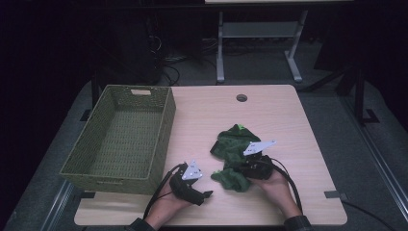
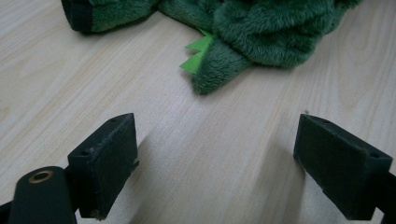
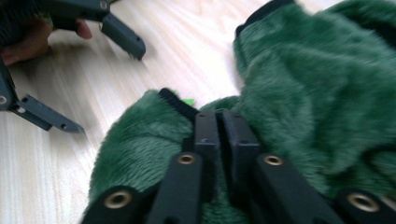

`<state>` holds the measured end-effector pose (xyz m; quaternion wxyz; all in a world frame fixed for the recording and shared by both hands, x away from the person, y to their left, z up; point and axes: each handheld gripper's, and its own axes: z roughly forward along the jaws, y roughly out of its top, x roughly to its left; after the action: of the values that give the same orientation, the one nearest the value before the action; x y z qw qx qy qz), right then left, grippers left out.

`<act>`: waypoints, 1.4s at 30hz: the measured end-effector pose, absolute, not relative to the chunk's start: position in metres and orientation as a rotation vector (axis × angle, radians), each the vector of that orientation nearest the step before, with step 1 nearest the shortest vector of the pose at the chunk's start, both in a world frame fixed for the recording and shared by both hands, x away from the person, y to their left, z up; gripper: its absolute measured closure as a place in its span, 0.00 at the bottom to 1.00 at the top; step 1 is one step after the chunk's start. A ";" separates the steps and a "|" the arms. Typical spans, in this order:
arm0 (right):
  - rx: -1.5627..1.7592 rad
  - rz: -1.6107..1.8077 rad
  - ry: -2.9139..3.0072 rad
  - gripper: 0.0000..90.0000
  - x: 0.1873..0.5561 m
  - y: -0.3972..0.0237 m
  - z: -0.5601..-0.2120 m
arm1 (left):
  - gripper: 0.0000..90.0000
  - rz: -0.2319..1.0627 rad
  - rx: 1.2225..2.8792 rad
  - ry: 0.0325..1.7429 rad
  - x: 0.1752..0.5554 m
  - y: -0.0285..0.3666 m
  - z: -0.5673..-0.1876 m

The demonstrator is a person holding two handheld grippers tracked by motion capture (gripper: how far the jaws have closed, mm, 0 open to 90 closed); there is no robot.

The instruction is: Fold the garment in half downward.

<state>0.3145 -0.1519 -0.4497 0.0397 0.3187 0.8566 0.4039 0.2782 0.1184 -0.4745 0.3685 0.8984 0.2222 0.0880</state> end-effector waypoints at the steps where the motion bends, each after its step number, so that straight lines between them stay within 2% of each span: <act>1: 0.984 1.247 2.609 0.88 0.314 -0.154 -0.448 | 0.14 0.224 2.308 0.571 0.279 0.118 -0.473; 6: 0.994 1.254 2.581 0.79 0.315 -0.162 -0.436 | 0.15 0.250 2.293 0.539 0.287 0.116 -0.462; 12: 1.046 1.283 2.506 0.68 0.319 -0.177 -0.424 | 0.15 0.205 2.277 0.562 0.302 0.111 -0.453; 24: 1.153 1.269 2.418 0.66 0.342 -0.207 -0.417 | 0.16 0.209 2.282 0.551 0.332 0.095 -0.437; 35: 1.201 1.198 2.366 0.69 0.376 -0.220 -0.411 | 0.38 0.284 2.260 0.536 0.384 0.074 -0.421; 42: 1.243 1.129 2.389 0.69 0.398 -0.219 -0.423 | 0.55 0.283 2.251 0.569 0.421 0.066 -0.427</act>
<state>0.3978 -0.2195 -0.4234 0.1105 0.4230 0.8131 0.3843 0.4208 0.0657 -0.4273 0.3906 0.8859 0.2241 0.1112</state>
